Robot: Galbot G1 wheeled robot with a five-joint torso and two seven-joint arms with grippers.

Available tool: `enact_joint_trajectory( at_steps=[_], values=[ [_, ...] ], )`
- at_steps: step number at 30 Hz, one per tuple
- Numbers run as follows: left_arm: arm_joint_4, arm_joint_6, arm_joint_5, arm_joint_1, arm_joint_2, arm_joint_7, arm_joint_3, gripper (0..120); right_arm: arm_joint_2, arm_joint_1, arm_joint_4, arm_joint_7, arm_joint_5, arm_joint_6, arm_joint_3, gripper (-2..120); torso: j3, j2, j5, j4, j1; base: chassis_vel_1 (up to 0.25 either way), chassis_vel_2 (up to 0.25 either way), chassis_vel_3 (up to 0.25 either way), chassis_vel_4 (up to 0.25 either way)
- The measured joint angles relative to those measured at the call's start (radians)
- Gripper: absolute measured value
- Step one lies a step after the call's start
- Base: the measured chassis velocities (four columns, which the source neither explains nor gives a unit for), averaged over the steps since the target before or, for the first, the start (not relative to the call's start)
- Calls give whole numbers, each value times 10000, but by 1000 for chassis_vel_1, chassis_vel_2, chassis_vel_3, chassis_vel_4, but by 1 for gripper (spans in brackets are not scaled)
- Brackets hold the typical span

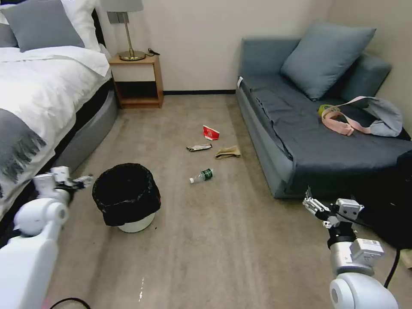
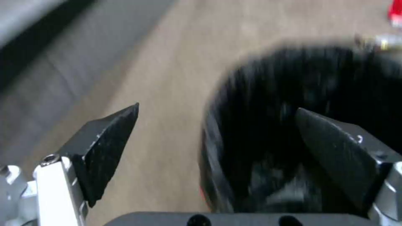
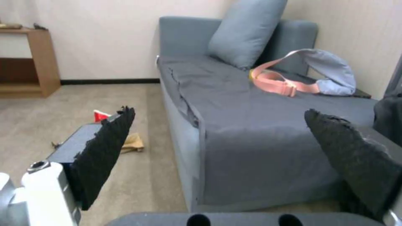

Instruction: Pick up the trash bin, then pick up the garbage on the floor and place it into the trash bin.

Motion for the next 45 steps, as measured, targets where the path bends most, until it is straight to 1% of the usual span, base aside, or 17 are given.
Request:
enact_joint_trajectory(
  at_steps=[1,2,4,7,10,14,17,21,23,28,30,33,35,39,40,43,45],
  values=[
    [86,1,68,-3,-58,74,60,100,-17,20,-27,0,3,3,0,100,0,0,-21,2,0,0,0,0,0],
    [86,1,68,-3,-58,74,60,100,-17,20,-27,0,3,3,0,100,0,0,-21,2,0,0,0,0,0],
    [204,0,207,-44,-154,106,94,100,-23,56,-103,-1,10,8,-35,100,-1,1,11,5,-1,0,0,0,0],
    [282,-2,300,-38,-275,159,82,100,-24,72,-164,-1,10,19,-47,100,-1,0,-8,2,0,0,0,0,0],
    [337,-24,372,-28,-337,189,24,100,-34,78,-210,-1,10,26,-53,100,-1,1,4,1,-1,0,0,0,0],
    [428,-52,453,-10,-420,241,-8,100,-59,102,-253,-1,12,31,-54,100,-1,1,-4,2,-1,0,0,0,0],
    [491,-88,487,10,-465,272,-70,95,-73,116,-280,0,14,34,-60,100,-1,1,0,2,0,0,0,0,0],
    [531,-180,499,77,-506,330,-132,84,-83,119,-300,3,15,36,-60,100,-1,2,-1,2,0,0,0,0,0],
    [536,-214,499,129,-529,362,-173,70,-83,121,-307,9,14,38,-60,100,-1,1,-2,2,-1,0,0,0,0],
    [529,-236,486,184,-552,420,-216,56,-83,114,-308,13,14,43,-62,100,-1,1,-2,3,-1,0,0,0,0],
    [500,-241,455,212,-553,449,-229,45,-83,102,-305,17,20,47,-58,100,-1,2,-2,2,-1,0,0,0,0],
    [482,-245,438,237,-553,475,-235,35,-82,90,-281,22,43,49,-49,100,-1,2,-2,2,-1,0,0,0,0],
    [472,-245,428,245,-552,481,-237,33,-81,81,-272,23,52,51,-47,100,-2,1,-2,2,0,0,0,0,0],
    [437,-255,421,315,-552,518,-239,14,-52,16,-212,26,64,78,-33,100,-2,2,-1,3,-1,0,0,0,0],
    [437,-255,421,315,-552,518,-239,14,-52,16,-212,26,64,78,-33,100,-2,2,-1,3,-1,0,0,0,0],
    [433,-337,423,347,-573,546,-257,0,-43,-23,-173,26,65,97,-16,100,-2,3,3,2,-1,0,0,0,0],
    [442,-372,420,361,-588,556,-256,0,-44,-31,-162,26,66,99,-8,100,-1,2,-3,4,0,0,0,0,0]
  ],
)
